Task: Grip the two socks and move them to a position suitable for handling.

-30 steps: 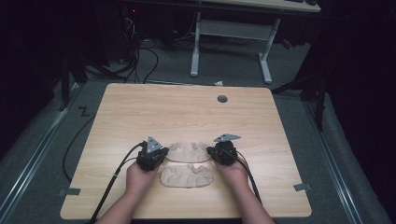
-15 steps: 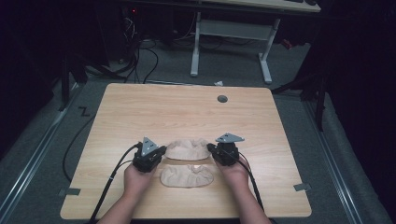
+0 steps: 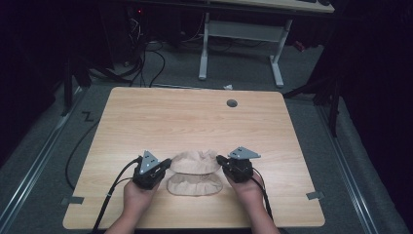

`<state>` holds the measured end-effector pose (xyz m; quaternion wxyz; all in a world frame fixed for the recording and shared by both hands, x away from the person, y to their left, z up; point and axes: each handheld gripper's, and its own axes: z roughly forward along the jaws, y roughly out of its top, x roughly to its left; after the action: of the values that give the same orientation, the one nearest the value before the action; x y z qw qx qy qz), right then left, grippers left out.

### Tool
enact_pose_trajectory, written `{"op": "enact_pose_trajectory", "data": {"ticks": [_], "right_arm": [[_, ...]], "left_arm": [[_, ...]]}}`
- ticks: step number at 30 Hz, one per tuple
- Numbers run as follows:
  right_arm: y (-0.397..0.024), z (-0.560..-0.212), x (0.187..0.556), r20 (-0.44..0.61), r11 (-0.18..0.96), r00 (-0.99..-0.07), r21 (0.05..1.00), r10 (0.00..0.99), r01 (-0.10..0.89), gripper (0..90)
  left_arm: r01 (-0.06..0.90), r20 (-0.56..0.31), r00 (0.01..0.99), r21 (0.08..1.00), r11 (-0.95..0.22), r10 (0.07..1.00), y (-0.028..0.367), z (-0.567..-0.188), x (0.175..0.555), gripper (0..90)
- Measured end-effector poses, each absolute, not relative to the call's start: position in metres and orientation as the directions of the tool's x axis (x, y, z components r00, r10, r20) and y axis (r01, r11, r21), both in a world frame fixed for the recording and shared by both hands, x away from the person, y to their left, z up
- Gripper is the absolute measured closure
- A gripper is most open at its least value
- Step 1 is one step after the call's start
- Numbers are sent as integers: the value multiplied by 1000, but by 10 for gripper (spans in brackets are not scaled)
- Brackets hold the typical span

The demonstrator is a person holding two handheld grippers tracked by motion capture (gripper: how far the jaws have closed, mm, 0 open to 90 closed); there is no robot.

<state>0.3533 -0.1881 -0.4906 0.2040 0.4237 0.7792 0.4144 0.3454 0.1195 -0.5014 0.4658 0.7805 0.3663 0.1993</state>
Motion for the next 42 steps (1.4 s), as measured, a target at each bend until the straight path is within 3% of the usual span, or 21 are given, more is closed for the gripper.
{"op": "enact_pose_trajectory", "data": {"ticks": [17,42], "right_arm": [[-192,-495,314,9,337,-585,811,811,479,871],[-190,-514,307,28,347,-585,782,810,518,871]], "left_arm": [[384,-30,689,863,-330,724,120,-504,307,877],[411,-22,704,828,-381,710,118,-525,300,871]]}}
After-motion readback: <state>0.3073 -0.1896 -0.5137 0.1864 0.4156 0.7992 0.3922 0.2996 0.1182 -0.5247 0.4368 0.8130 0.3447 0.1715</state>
